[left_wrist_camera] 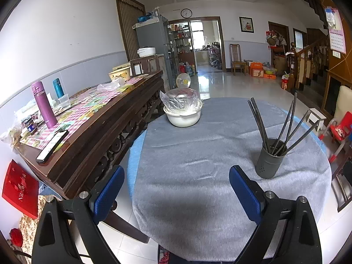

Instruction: Organize utensils

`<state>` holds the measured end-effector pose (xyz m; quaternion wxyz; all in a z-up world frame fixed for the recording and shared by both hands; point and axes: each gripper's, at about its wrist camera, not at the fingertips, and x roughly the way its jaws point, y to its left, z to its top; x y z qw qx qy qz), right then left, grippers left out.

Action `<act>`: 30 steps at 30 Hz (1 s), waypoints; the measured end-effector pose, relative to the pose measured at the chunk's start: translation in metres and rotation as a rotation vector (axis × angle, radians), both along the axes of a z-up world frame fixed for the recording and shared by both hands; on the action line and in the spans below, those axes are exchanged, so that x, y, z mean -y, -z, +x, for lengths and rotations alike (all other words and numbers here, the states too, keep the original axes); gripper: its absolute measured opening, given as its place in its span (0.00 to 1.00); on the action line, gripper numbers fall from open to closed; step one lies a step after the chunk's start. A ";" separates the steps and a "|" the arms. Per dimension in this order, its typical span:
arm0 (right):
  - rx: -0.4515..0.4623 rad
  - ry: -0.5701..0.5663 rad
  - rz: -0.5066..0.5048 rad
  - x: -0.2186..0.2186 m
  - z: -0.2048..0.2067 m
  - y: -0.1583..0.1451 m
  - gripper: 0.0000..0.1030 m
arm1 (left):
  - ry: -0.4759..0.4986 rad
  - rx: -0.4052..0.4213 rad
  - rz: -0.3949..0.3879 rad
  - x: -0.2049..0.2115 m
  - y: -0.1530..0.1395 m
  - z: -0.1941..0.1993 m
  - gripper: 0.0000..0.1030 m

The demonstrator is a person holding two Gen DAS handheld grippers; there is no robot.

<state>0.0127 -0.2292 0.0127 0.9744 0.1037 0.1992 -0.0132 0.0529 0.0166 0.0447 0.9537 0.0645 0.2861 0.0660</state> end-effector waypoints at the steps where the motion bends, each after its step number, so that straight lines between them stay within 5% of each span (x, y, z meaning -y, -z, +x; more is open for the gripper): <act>1: -0.001 0.001 -0.002 0.000 0.001 -0.001 0.68 | 0.000 -0.002 -0.001 0.000 0.001 0.002 0.93; 20: -0.015 0.030 -0.045 0.006 0.033 -0.012 0.68 | 0.002 -0.017 -0.039 0.000 -0.008 0.042 0.93; 30: -0.013 0.033 -0.013 0.005 0.060 -0.016 0.68 | 0.007 -0.053 0.007 0.002 -0.006 0.064 0.93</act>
